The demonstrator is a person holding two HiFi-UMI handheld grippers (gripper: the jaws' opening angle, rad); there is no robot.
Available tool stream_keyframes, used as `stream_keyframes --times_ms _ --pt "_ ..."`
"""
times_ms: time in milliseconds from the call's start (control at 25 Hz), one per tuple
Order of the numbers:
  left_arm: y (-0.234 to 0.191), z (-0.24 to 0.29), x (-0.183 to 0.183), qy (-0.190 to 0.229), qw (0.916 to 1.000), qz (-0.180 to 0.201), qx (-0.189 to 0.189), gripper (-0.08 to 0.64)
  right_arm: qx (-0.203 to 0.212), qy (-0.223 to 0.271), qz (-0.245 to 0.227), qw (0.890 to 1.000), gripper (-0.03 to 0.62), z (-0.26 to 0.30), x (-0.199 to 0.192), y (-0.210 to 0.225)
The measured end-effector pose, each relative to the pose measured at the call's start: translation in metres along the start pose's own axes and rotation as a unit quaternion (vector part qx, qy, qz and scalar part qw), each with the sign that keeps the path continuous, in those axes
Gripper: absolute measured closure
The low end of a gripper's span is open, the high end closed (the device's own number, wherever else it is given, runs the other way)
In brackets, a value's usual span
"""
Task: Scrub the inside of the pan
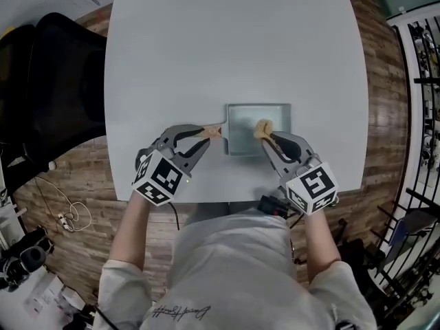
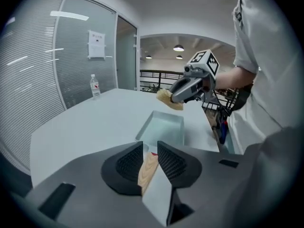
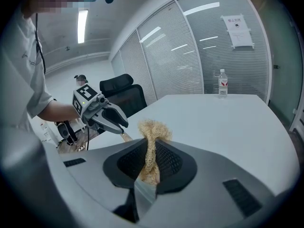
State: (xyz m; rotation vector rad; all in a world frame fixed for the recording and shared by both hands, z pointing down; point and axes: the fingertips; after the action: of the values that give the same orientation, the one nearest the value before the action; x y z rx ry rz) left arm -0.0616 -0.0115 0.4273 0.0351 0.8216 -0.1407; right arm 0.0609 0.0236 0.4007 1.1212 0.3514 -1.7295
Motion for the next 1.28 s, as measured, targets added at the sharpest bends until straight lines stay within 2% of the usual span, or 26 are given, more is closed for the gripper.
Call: stream_keyframes --times_ms 240,560,840,960,1120,1280 --pt "0.001 0.022 -0.024 -0.070 0.9943 0.066 -0.047 0.411 0.002 -0.014 -0.004 1.000 0.529 0.006 -0.005 0.003" --pt "0.006 0.048 -0.049 -0.151 0.9770 0.130 -0.076 0.380 0.006 -0.035 -0.019 0.999 0.529 0.014 -0.014 0.007" --pt "0.011 0.059 -0.064 -0.195 0.9632 0.156 -0.100 0.379 0.012 -0.067 -0.059 0.996 0.529 0.024 -0.019 0.008" --pt "0.013 0.061 -0.068 -0.203 0.9609 0.157 -0.105 0.380 0.018 -0.080 -0.070 0.994 0.529 0.033 -0.019 0.008" --pt "0.013 0.062 -0.068 -0.208 0.9596 0.159 -0.103 0.396 0.016 -0.115 -0.117 0.986 0.529 0.048 -0.030 0.016" --pt "0.015 0.061 -0.065 -0.211 0.9578 0.165 -0.103 0.399 0.023 -0.160 -0.188 0.969 0.529 0.064 -0.046 0.019"
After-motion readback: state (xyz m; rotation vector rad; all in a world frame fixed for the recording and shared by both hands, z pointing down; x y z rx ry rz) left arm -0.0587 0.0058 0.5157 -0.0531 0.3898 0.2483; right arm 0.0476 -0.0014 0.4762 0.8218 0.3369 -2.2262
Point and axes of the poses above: the fingertips, and each gripper's own axes: z forward along the fingers, y to its right, x out of its top, and after that the axes turned 2 degrees about y, right-handed
